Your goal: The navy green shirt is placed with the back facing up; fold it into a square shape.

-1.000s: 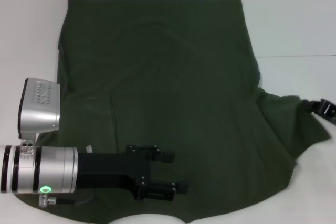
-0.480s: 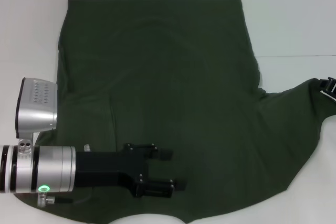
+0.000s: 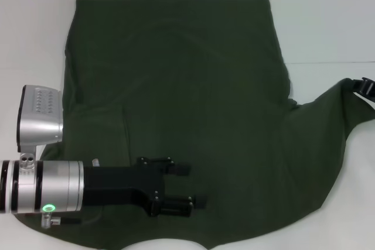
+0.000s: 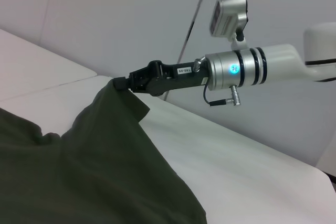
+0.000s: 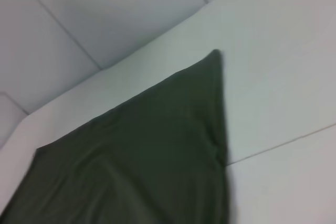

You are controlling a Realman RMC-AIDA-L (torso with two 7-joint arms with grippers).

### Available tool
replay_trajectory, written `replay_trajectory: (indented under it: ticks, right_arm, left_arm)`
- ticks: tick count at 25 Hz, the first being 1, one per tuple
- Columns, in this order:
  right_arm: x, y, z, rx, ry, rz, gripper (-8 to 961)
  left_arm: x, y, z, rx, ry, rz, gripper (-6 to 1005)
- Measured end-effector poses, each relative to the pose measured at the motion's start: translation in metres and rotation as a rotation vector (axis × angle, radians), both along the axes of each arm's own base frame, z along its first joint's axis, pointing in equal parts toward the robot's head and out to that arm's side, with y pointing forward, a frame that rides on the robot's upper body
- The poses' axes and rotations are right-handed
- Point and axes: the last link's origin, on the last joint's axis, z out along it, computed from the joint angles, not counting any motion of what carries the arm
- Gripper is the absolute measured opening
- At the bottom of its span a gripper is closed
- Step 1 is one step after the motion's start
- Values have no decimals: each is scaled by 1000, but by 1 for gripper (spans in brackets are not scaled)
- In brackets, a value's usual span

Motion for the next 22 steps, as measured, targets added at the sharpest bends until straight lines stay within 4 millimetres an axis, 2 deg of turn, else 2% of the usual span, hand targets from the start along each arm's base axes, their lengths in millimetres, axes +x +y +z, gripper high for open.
replay_trajectory:
  ticks: [3, 8, 16, 19, 22]
  right_arm:
    - [-12, 0, -5, -39, 28, 51, 29]
    - [-47, 4, -25, -149, 73, 176, 31]
    - [-112, 14, -71, -269, 94, 335, 34]
    - [-124, 14, -81, -307, 91, 371, 131]
    - [-124, 13, -80, -311, 105, 373, 227]
  left_arm:
    - [1, 1, 0, 0, -1, -1, 800]
    - [2, 2, 1, 0, -1, 3, 797]
    - [2, 3, 3, 4, 0, 1, 793]
    - [1, 4, 5, 10, 0, 6, 792]
    - [-1, 4, 6, 11, 2, 9, 790]
